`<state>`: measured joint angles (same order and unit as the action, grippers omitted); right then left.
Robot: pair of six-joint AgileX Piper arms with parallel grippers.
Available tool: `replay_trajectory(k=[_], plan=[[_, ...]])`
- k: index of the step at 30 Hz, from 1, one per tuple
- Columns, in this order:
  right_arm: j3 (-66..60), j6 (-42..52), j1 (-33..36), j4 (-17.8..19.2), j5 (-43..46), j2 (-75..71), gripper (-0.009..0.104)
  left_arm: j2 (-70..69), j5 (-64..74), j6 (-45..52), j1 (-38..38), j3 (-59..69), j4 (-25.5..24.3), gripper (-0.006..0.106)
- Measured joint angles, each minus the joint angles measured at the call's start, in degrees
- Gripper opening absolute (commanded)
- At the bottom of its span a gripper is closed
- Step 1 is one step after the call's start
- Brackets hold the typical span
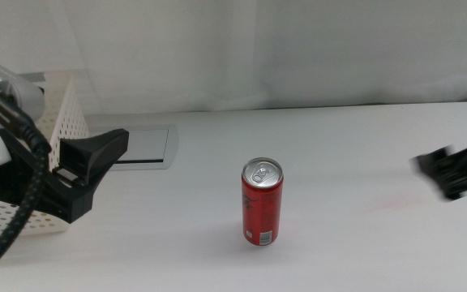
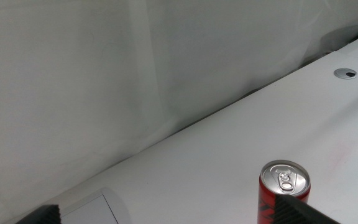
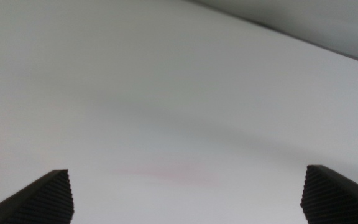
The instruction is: Use arms to grab the bottles and put them into the dustbin to the left of the table.
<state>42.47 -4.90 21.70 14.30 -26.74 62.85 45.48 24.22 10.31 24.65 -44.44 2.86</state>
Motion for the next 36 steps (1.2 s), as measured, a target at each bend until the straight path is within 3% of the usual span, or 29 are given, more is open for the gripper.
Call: replay_trajectory(k=[8,14,19,21,22,24,25,31,36], plan=[[0.0,0.15,-15.06,1.0,-6.44,-10.14,0.103,0.0,-0.11,0.0,0.0,0.0,0.0,0.089],[0.0,0.15,-17.15,-5.86,-9.61,-19.86,0.103,0.0,-0.11,0.0,0.0,0.0,0.0,0.089],[-3.42,0.15,-17.15,-9.32,-3.63,-26.45,0.1,0.0,-0.11,0.0,0.0,0.0,0.0,0.089],[-5.8,-1.39,-17.15,-8.87,-0.86,-27.22,0.083,0.0,-0.11,0.0,0.0,0.0,0.0,0.089],[-7.14,-2.64,-17.15,-7.95,0.85,-27.21,0.065,0.0,-0.11,0.0,0.0,0.0,0.0,0.089],[-9.61,-5.06,-17.15,-6.27,3.94,-26.96,0.015,0.0,-0.11,0.0,0.0,0.0,0.0,0.089],[-10.89,-6.21,-17.15,-5.51,5.61,-26.53,-0.002,0.0,-0.11,0.0,0.0,0.0,0.0,0.089],[-14.39,-8.55,-17.15,-4.77,11.95,-24.6,-0.003,0.0,-0.11,0.0,0.0,0.0,0.0,0.089],[-14.39,-8.55,-17.15,-4.77,9.72,-31.42,-0.003,0.0,-0.11,0.0,0.0,0.0,0.0,0.089]])
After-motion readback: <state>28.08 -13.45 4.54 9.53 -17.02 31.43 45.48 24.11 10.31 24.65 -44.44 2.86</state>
